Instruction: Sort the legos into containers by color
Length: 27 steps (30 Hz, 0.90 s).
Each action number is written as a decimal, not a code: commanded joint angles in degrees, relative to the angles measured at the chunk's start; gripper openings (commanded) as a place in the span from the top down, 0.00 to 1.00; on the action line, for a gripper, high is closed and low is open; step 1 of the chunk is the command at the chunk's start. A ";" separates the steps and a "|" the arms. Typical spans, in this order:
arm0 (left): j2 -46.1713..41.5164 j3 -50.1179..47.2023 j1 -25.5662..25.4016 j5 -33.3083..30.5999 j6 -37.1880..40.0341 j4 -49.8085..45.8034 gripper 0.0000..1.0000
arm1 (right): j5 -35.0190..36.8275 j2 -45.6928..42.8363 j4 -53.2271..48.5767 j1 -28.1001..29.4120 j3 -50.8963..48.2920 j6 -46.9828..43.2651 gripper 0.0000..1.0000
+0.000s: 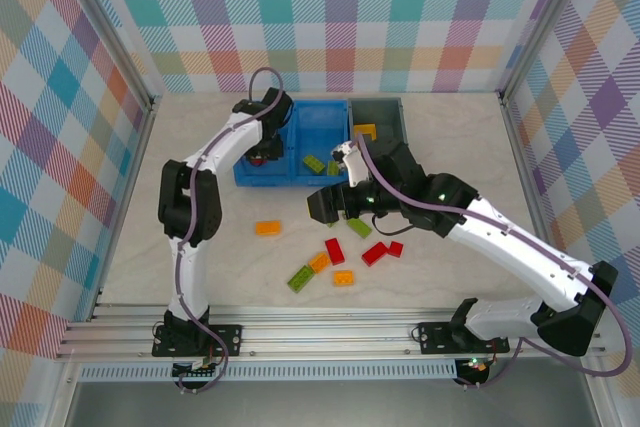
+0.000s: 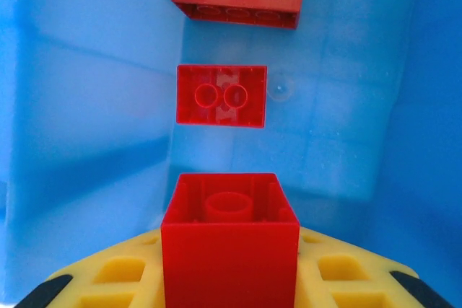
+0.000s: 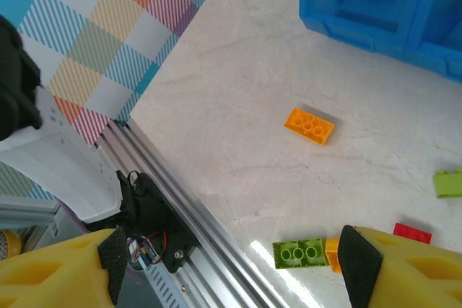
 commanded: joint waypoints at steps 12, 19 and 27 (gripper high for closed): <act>-0.18 0.05 0.41 -1.56 -2.66 -3.70 0.43 | 1.28 -2.00 0.73 0.43 -1.85 -0.17 0.20; -6.40 2.66 -1.11 -0.44 -3.19 -4.69 0.50 | 3.68 -1.98 -0.30 0.35 -3.26 -0.69 0.20; -31.46 -11.74 -4.90 1.50 -10.04 -0.15 0.49 | 4.15 8.85 -1.36 3.98 -3.27 -12.69 0.19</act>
